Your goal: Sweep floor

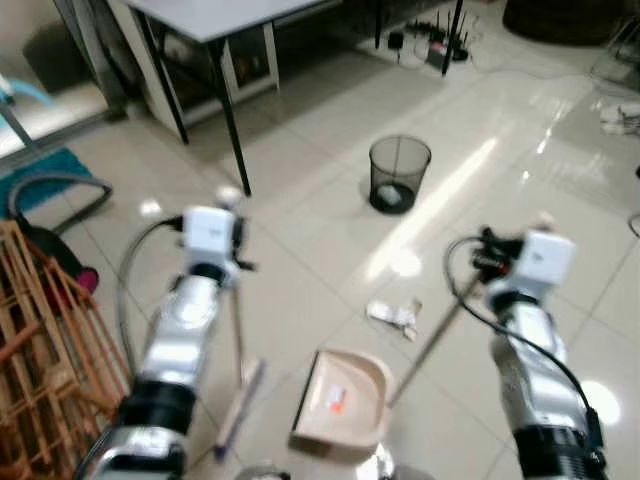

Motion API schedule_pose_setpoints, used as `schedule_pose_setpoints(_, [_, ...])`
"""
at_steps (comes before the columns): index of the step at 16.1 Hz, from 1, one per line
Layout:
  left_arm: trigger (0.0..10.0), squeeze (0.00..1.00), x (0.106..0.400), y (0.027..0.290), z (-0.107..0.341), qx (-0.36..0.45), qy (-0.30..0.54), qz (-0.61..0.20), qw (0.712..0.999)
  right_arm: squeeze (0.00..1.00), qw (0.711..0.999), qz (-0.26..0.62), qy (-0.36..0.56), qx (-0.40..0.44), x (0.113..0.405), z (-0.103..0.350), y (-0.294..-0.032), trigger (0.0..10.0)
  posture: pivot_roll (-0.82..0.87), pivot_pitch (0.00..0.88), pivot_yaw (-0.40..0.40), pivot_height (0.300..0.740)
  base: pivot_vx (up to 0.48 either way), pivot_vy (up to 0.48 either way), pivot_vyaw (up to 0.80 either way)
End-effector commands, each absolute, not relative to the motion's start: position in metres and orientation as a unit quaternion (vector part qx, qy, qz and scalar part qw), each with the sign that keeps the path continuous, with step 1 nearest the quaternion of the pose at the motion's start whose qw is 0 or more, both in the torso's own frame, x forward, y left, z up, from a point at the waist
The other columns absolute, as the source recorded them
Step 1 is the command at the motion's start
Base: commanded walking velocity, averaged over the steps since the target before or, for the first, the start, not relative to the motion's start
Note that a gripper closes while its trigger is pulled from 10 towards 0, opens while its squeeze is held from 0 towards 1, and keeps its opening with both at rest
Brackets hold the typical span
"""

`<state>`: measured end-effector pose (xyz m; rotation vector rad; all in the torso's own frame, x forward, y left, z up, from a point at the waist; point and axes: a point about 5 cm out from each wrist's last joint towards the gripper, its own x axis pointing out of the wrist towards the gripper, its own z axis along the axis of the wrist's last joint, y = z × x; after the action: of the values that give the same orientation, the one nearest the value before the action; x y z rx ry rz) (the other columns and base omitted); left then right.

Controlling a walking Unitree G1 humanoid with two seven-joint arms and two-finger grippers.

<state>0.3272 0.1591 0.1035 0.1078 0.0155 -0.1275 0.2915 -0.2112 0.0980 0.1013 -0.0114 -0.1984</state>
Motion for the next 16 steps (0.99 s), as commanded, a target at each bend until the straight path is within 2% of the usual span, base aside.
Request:
schedule_pose_setpoints(1, [10.0,0.00,0.330,0.165,0.111,0.054,-0.010,-0.057,0.997,0.00,0.994,-0.092,-0.023,0.045,0.295,0.108,-0.208,10.0,-0.03,0.069,0.039,0.740,0.266,0.000,-0.80])
schedule_pose_setpoints(3, [10.0,0.00,0.329,0.164,0.109,0.051,-0.008,-0.059,0.997,0.00,0.994,-0.094,-0.023,0.044,0.295,0.108,-0.210,10.0,-0.04,0.058,0.034,0.740,0.270,0.000,-0.64])
schedule_pose_setpoints(16, [10.0,0.00,0.337,0.167,0.119,0.049,-0.028,-0.044,0.997,0.00,0.994,-0.097,-0.052,0.017,0.306,0.123,-0.215,10.0,-0.03,0.092,0.028,0.740,0.020,0.000,0.00])
